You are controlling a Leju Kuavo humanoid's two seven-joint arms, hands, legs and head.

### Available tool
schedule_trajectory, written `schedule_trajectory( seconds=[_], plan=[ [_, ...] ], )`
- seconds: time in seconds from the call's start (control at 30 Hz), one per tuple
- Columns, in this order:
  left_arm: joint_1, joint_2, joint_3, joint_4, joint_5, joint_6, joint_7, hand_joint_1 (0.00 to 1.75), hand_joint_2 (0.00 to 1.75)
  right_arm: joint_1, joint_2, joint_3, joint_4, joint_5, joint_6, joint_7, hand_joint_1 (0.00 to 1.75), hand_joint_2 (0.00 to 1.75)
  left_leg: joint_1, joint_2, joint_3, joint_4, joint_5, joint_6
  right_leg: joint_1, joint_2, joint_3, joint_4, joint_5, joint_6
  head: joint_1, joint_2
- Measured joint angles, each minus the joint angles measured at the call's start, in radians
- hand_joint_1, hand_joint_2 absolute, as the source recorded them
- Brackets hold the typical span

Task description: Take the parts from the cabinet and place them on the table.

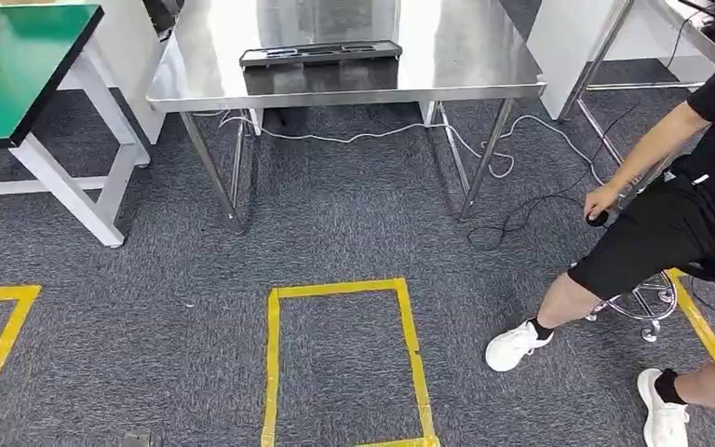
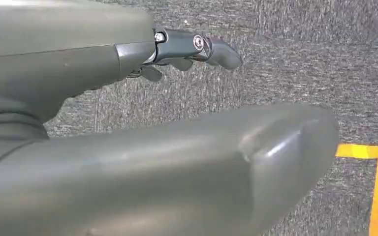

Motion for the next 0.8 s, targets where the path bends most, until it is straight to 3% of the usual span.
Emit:
schedule_trajectory(
  seconds=[0.03,0.07,0.1,0.13,0.17,0.2,0.23,0.27,0.3,0.33,0.37,0.43,0.47,0.5,0.53,0.57,0.6,0.63,0.67,0.73,0.8],
  plan=[
    [-0.004,0.0,0.0,0.0,-0.002,0.002,0.002,0.0,0.0,0.0,0.001,0.0,0.0,0.0,0.0,-0.006,0.0,0.0,-0.008,-0.002,-0.003,-0.002,0.004,0.001,-0.009,-0.003,-0.004,0.0,0.006,0.01,-0.002,0.0],
    [-0.004,0.001,0.0,0.0,0.001,0.009,0.004,0.0,0.0,-0.001,0.002,0.0,0.0,0.001,0.003,-0.017,0.0,0.0,-0.011,-0.001,-0.007,-0.004,0.008,0.009,-0.013,-0.003,-0.007,-0.002,0.011,0.017,-0.003,0.0],
    [-0.003,0.003,0.0,0.0,0.006,0.016,0.004,0.0,0.0,0.0,0.005,0.0,0.0,0.004,0.005,-0.031,0.0,0.0,-0.015,0.001,-0.007,-0.016,0.012,0.016,-0.012,-0.003,-0.007,-0.006,0.016,0.024,-0.004,0.0],
    [0.0,0.003,0.0,0.0,0.006,0.018,0.004,0.0,0.0,0.002,0.005,0.0,0.0,0.007,0.005,-0.039,0.0,0.0,-0.006,0.003,-0.005,-0.044,0.034,0.02,0.002,-0.003,-0.011,-0.007,0.02,0.029,-0.003,0.0],
    [0.003,0.002,0.0,0.0,0.004,0.018,0.004,0.0,0.0,0.003,0.003,0.0,0.0,0.012,0.006,-0.044,0.0,0.0,-0.002,0.008,-0.01,-0.063,0.049,0.018,-0.007,0.0,-0.032,0.021,-0.005,0.024,-0.004,0.0],
    [0.004,0.005,0.0,0.0,0.003,0.015,0.005,0.0,0.0,0.002,0.004,0.0,0.0,0.015,0.008,-0.045,0.0,0.0,0.0,0.007,-0.018,-0.065,0.065,0.032,-0.008,0.006,-0.057,0.077,-0.054,0.016,0.003,0.0],
    [0.005,0.005,0.0,0.0,0.003,0.012,0.005,0.0,0.0,0.001,0.002,0.0,0.0,0.017,0.01,-0.045,0.0,0.0,0.0,0.007,-0.032,-0.065,0.073,0.027,-0.015,0.008,-0.086,0.148,-0.098,0.013,0.005,0.0],
    [0.007,0.006,0.0,0.0,0.004,0.005,0.005,0.0,0.0,0.001,0.0,0.0,0.0,0.021,0.013,-0.045,0.0,0.0,0.001,0.007,-0.045,-0.065,0.083,0.023,-0.024,0.008,-0.116,0.227,-0.135,0.017,0.006,0.0],
    [0.009,0.006,0.0,0.0,0.005,0.003,0.01,0.0,0.0,0.002,-0.001,0.0,0.0,0.023,0.015,-0.045,0.0,0.0,0.002,0.007,-0.058,-0.064,0.091,0.018,-0.032,0.008,-0.134,0.287,-0.15,0.029,0.006,0.0],
    [0.011,0.007,0.0,0.0,0.005,0.004,0.019,0.0,0.0,0.002,-0.002,0.0,0.001,0.023,0.016,-0.044,0.0,0.0,0.005,0.007,-0.07,-0.063,0.1,0.011,-0.04,0.008,-0.127,0.299,-0.143,0.045,0.006,0.0],
    [0.012,0.007,0.0,0.0,0.005,0.006,0.023,0.0,0.0,0.002,-0.002,0.0,0.001,0.024,0.016,-0.043,0.0,0.0,0.008,0.007,-0.077,-0.062,0.106,0.004,-0.047,0.008,-0.104,0.273,-0.125,0.061,0.006,0.0],
    [0.012,0.007,0.0,0.0,0.004,0.012,0.032,0.0,0.0,0.001,-0.003,0.0,0.001,0.026,0.018,-0.043,0.0,0.0,0.021,0.008,-0.097,-0.053,0.117,-0.014,-0.064,0.007,0.01,0.099,-0.067,0.098,0.006,0.0],
    [0.01,0.009,0.0,0.0,0.003,0.017,0.037,0.0,0.0,-0.001,-0.003,0.0,0.001,0.027,0.019,-0.042,0.0,0.0,0.018,0.008,-0.098,-0.04,0.12,-0.024,-0.073,0.005,0.077,-0.004,-0.061,0.107,0.01,0.0],
    [0.011,0.013,0.001,0.0,0.003,0.019,0.039,0.0,0.0,-0.005,0.0,0.0,0.001,0.028,0.022,-0.041,0.0,0.0,0.019,0.009,-0.115,-0.029,0.119,-0.031,-0.062,0.015,0.101,-0.032,-0.069,0.101,0.018,0.0],
    [0.01,0.013,0.001,0.0,0.003,0.022,0.041,0.0,0.0,0.0,-0.002,0.0,0.001,0.028,0.023,-0.04,0.0,0.0,0.016,0.006,-0.115,-0.024,0.126,-0.041,-0.051,0.025,0.067,-0.01,-0.061,0.086,0.014,0.0],
    [0.01,0.013,0.001,0.0,0.003,0.023,0.042,0.0,0.0,0.001,-0.003,0.0,0.002,0.029,0.023,-0.039,0.0,0.0,0.016,0.004,-0.119,-0.016,0.129,-0.046,-0.051,0.025,0.063,-0.007,-0.07,0.073,0.016,0.0],
    [0.012,0.013,0.001,0.0,0.002,0.023,0.045,0.0,0.0,0.002,-0.002,0.0,0.002,0.029,0.024,-0.038,0.0,0.0,0.019,0.004,-0.12,-0.019,0.13,-0.05,-0.063,0.024,0.064,-0.008,-0.072,0.067,0.01,0.0],
    [0.012,0.016,0.001,0.0,0.003,0.024,0.046,0.0,0.0,0.003,0.0,0.0,0.002,0.03,0.025,-0.037,0.0,0.0,0.023,0.005,-0.119,-0.021,0.121,-0.044,-0.068,0.021,0.065,-0.008,-0.069,0.064,0.004,0.0],
    [0.012,0.017,0.002,0.0,0.002,0.024,0.046,0.0,0.0,0.003,0.0,0.0,0.002,0.03,0.025,-0.037,0.0,0.0,0.026,0.005,-0.118,-0.022,0.113,-0.032,-0.063,0.022,0.064,-0.008,-0.07,0.052,0.002,0.0],
    [0.012,0.019,0.002,0.0,0.001,0.025,0.047,0.0,0.0,0.004,0.003,0.001,0.002,0.032,0.027,-0.037,0.0,0.0,0.03,0.005,-0.119,-0.023,0.104,-0.024,-0.055,0.019,0.061,-0.008,-0.06,0.039,0.0,0.0],
    [0.013,0.019,0.003,0.0,0.001,0.026,0.049,0.0,0.0,0.006,0.003,0.001,0.002,0.034,0.029,-0.032,0.0,0.0,0.032,0.005,-0.119,-0.027,0.106,-0.022,-0.051,0.016,0.059,-0.007,-0.057,0.033,-0.003,0.0]
  ],
)
